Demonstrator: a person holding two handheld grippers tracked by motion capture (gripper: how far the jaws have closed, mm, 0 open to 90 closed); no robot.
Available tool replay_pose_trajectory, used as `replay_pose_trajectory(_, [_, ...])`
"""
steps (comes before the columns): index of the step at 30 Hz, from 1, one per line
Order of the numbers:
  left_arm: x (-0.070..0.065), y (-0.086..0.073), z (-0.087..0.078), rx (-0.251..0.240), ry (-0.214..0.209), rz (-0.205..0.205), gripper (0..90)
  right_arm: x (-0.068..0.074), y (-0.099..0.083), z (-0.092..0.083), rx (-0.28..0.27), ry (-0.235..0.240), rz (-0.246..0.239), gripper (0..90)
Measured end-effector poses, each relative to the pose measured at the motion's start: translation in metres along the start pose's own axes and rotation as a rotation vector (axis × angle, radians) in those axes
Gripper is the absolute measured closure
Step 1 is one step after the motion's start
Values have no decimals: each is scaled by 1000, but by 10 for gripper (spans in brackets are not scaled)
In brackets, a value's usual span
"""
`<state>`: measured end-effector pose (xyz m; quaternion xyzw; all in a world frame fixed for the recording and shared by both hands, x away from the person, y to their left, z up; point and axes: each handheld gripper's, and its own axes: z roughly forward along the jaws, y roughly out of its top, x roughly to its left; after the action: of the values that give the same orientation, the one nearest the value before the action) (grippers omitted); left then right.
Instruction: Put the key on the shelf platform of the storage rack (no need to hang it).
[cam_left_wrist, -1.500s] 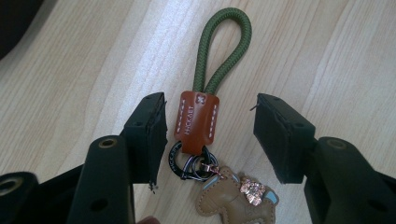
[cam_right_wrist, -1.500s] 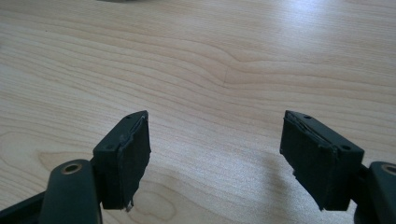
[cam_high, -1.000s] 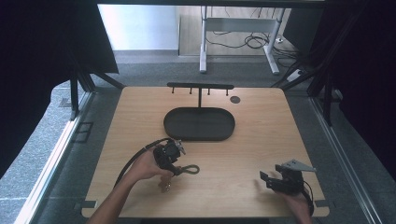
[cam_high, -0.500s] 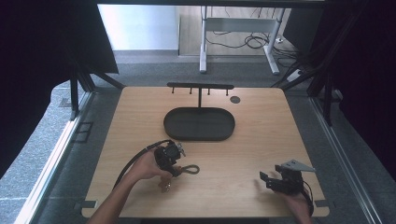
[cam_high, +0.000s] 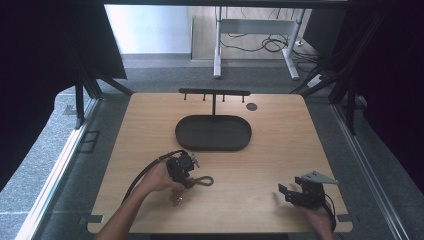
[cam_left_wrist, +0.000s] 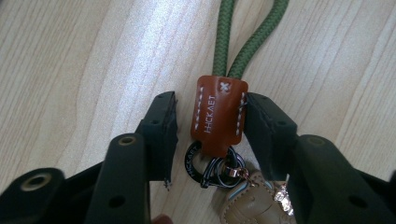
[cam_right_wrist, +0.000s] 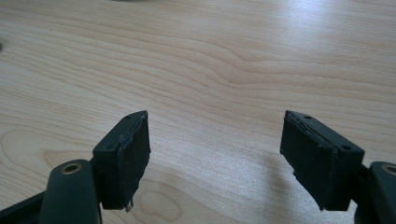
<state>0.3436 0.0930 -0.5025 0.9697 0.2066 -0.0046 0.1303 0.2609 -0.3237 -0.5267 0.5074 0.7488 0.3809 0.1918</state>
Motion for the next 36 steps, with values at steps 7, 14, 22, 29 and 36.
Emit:
replay_pose_trajectory(7, [-2, 1, 0, 1, 5, 6, 660, 1, 0, 1, -1, -3, -7, 245])
replay_pose_trajectory(14, [-3, 0, -3, 1, 16, 5, 665, 0, 0, 0, -4, -4, 1, 245])
replay_pose_trajectory(22, [-3, -7, -29, -73, 49, -1, 666, 1, 0, 0, -3, -4, 0, 245])
replay_pose_trajectory(29, [-4, -14, -51, -109, 64, -21, 666, 1, 0, 0, -3, -7, 2, 245])
replay_pose_trajectory(36, [-2, -20, -64, -124, 80, -35, 666, 1, 0, 0, 1, -7, -2, 246])
